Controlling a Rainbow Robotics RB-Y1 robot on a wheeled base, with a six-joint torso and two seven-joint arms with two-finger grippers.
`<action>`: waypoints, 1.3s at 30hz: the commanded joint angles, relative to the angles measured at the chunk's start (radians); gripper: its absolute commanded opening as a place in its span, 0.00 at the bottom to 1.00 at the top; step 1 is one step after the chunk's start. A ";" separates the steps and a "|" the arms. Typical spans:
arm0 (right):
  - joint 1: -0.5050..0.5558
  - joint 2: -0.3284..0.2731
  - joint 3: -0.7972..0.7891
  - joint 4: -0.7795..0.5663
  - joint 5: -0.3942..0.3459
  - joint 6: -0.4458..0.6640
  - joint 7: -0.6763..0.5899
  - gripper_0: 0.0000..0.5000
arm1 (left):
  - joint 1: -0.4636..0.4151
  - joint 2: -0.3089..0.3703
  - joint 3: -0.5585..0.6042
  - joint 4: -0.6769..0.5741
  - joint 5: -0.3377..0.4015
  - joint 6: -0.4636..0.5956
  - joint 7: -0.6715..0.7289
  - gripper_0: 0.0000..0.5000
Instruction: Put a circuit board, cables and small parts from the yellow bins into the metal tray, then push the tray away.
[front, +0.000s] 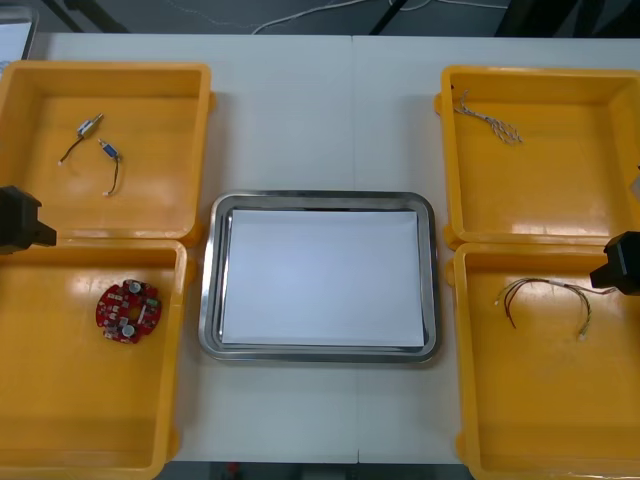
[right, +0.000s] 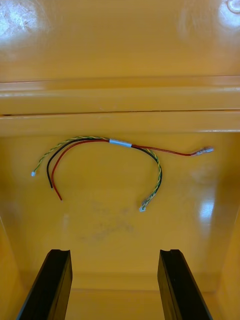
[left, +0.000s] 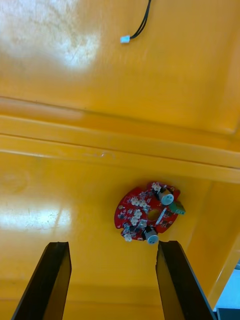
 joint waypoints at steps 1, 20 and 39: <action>0.014 0.010 -0.030 -0.003 0.008 -0.007 0.030 1.00 | 0.022 0.016 0.006 -0.021 0.003 0.006 0.089 0.94; 0.146 0.025 -0.033 0.021 0.054 -0.091 -0.280 1.00 | 0.168 -0.062 0.017 -0.203 -0.088 0.006 0.082 1.00; 0.247 0.093 -0.030 0.021 0.141 -0.222 -0.462 1.00 | 0.294 -0.192 -0.230 -0.231 -0.409 -0.170 0.079 1.00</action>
